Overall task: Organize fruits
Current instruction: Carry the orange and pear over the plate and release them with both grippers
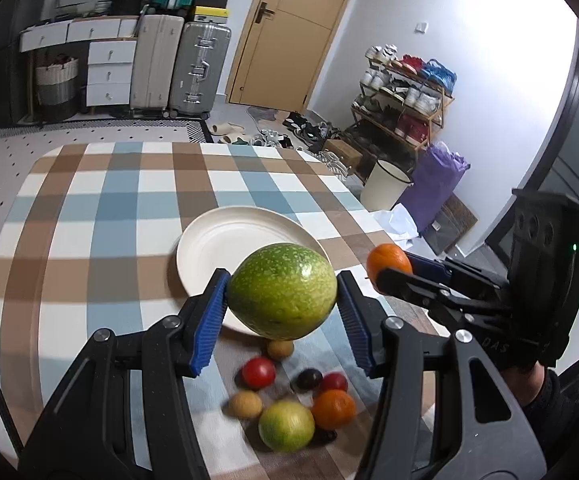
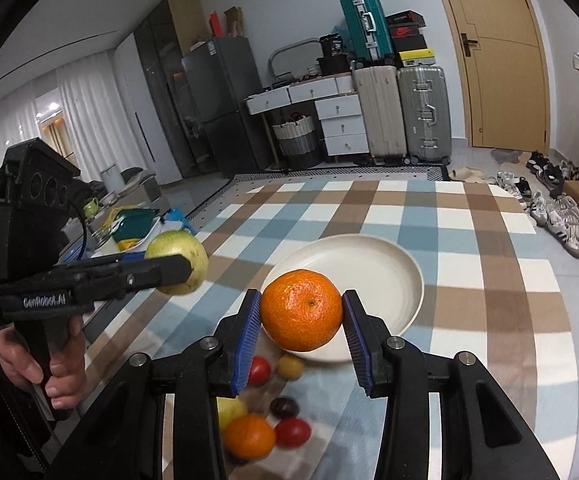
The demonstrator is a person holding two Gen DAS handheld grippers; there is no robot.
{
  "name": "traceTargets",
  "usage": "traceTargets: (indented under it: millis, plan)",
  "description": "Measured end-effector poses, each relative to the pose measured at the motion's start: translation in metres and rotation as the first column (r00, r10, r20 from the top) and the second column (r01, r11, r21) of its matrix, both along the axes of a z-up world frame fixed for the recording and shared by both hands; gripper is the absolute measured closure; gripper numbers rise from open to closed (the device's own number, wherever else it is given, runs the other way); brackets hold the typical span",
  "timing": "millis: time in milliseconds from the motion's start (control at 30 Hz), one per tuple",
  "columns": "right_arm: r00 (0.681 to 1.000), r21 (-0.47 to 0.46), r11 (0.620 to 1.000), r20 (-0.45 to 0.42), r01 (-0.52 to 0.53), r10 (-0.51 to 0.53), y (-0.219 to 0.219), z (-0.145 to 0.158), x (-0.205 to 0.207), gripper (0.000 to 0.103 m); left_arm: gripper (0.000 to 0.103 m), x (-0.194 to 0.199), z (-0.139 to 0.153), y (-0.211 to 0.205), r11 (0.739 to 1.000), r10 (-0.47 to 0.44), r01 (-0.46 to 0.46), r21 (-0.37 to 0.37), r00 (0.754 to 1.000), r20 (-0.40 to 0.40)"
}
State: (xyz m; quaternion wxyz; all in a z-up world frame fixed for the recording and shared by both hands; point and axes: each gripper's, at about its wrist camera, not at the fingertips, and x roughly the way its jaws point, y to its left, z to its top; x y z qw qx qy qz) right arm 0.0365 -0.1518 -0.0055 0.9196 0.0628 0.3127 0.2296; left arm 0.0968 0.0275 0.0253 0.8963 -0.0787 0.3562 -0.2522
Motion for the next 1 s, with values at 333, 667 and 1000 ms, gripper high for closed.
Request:
traceTargets:
  millis: [333,667,1000]
  plan:
    - [0.999,0.049,0.999,-0.045,0.012,-0.009,-0.008,-0.017,0.057,0.061,0.051,0.077,-0.029,-0.025,1.0,0.021,-0.018,0.023,0.991,-0.131]
    - [0.992,0.035,0.999,-0.124,0.011,-0.007,-0.012,-0.055,0.101,0.061,0.051,0.131,-0.077,-0.047,0.999,-0.004,0.014,0.041,0.971,-0.239]
    - [0.986,-0.017,1.0,-0.167,0.01,-0.012,-0.009,-0.081,0.114,0.061,0.051,0.152,-0.103,-0.054,0.999,-0.018,0.031,0.044,0.96,-0.28]
